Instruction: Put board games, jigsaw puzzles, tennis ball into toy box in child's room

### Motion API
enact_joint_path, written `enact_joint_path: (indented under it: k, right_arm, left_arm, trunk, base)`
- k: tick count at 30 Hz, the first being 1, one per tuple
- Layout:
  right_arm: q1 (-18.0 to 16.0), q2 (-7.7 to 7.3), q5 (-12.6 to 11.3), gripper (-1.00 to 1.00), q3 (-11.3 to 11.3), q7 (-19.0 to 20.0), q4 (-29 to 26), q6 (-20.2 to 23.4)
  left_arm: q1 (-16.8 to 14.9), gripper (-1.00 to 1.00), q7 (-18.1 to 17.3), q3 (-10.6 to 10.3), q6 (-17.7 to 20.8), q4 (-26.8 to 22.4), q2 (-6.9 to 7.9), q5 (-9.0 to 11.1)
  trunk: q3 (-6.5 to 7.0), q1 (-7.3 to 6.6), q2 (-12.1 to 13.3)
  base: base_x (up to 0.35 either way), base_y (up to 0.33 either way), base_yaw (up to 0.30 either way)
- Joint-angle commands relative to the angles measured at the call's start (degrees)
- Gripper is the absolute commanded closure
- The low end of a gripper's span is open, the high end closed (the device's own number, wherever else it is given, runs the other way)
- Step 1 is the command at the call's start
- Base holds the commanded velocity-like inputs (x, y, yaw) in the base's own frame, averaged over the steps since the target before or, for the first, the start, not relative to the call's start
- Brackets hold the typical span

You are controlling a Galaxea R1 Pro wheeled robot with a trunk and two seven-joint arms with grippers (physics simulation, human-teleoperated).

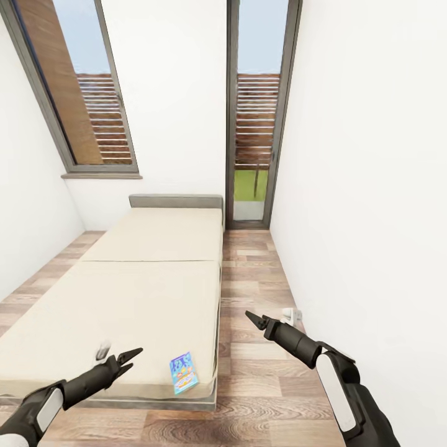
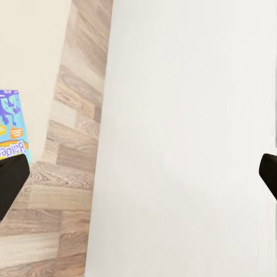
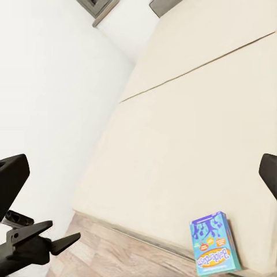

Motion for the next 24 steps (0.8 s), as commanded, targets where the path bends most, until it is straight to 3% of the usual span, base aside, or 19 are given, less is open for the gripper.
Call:
enact_joint_path:
  k: [1,7,10,24]
  right_arm:
    - [0.0,0.05,-0.3,-1.0,-0.2,0.1,0.0,0.5]
    - [0.0,-0.18,-0.3,-1.0,-0.3,0.2,0.0,0.5]
    - [0.0,-0.27,-0.4,-1.0,-0.4,0.2,0.0,0.5]
    - [0.0,-0.47,-0.4,-1.0,-0.6,0.1,0.0,0.5]
  left_arm:
    - [-0.1,-1.0,-0.4,0.1,0.6,0.0,0.18,0.4]
    - [-0.3,-1.0,-4.6,0.1,1.3,0.1,0.96,1.0]
    - [-0.4,-1.0,-6.0,0.1,1.9,0.1,1.07,0.9]
    - [-0.4,-1.0,-7.9,0.1,3.4,0.1,2.49,1.0]
  trunk:
    - [-0.28,0.24,-0.5]
    - [-1.36,1.56,-2.9]
    - [-1.36,1.56,-2.9]
    - [-1.36,1.56,-2.9]
  base:
    - [0.0,0.0,0.0]
    - [0.0,0.0,0.0]
    - [0.0,0.0,0.0]
    - [0.0,0.0,0.0]
